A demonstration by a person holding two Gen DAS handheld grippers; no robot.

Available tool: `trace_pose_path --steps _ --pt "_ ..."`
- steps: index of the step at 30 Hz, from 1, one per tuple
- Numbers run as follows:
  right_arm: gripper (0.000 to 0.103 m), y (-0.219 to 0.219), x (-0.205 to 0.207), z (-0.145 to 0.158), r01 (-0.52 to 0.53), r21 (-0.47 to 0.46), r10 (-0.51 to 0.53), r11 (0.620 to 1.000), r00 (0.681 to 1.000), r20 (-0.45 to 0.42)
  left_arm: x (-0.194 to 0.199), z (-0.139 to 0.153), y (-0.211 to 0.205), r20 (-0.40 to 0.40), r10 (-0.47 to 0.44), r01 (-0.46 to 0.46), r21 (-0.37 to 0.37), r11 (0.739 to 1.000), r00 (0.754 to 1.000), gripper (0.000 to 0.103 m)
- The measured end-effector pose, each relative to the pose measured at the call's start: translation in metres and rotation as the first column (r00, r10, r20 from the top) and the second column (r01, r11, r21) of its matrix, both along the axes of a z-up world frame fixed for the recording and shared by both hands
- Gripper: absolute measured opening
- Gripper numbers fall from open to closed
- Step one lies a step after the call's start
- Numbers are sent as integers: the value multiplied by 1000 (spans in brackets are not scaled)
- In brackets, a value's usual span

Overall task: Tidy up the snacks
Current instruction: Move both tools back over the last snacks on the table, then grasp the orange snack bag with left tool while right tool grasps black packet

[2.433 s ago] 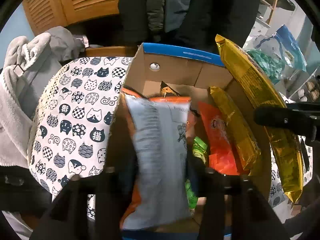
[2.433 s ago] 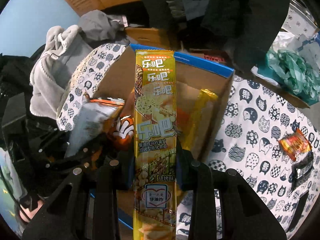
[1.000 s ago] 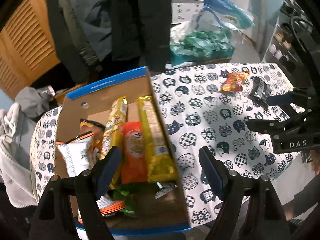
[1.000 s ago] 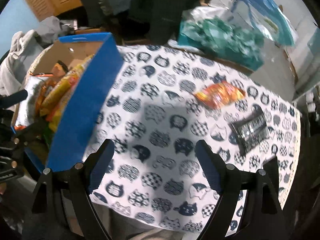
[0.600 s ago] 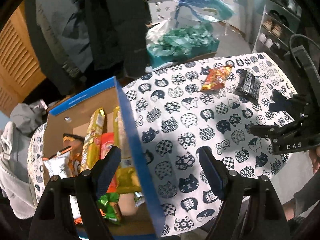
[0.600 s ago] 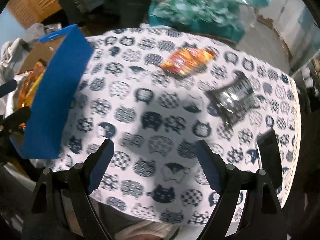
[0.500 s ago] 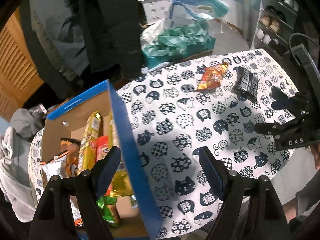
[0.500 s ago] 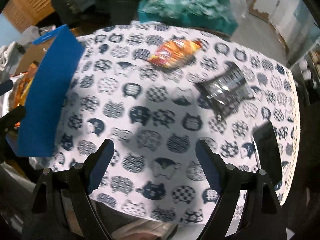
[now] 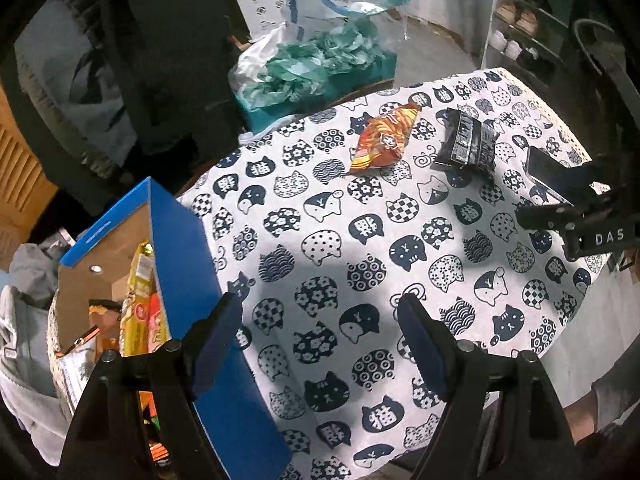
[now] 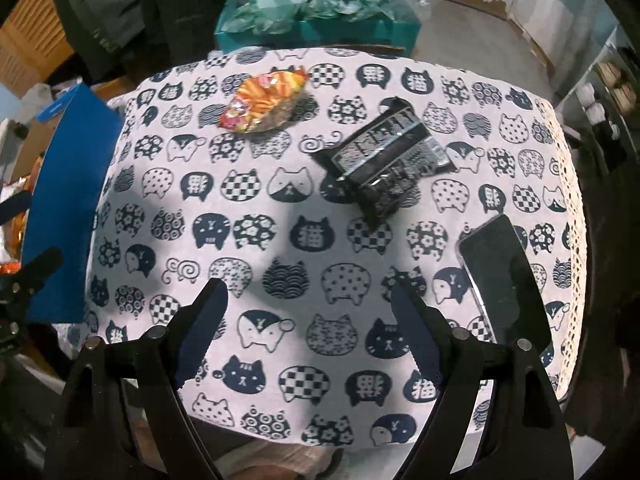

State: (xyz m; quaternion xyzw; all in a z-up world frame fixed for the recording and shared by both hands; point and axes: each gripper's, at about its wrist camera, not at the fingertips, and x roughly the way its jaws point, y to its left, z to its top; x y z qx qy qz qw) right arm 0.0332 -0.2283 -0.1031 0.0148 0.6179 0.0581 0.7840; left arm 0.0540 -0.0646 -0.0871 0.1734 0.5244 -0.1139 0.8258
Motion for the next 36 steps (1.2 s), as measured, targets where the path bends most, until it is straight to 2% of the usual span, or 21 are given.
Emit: trace_pose_path --steps 8,14,20,29,36 --pt "83 -25 23 -10 68 -11 -69 998 997 -29 34 -10 -20 -35 -23 21 -55 998 999 81" --pt "83 -42 50 -16 140 2 -140 990 989 -37 64 -23 -37 -102 -18 2 -153 988 995 82" --pt "83 -54 75 -26 203 35 -201 979 979 -43 93 -36 -55 -99 -35 21 -136 991 994 82" --pt "83 -76 106 -53 352 93 -342 931 934 -106 134 -45 -71 -109 -42 21 -191 981 993 82" --pt "84 -79 123 -74 404 89 -389 910 910 -146 161 -59 -85 -130 -56 29 -206 978 990 82"
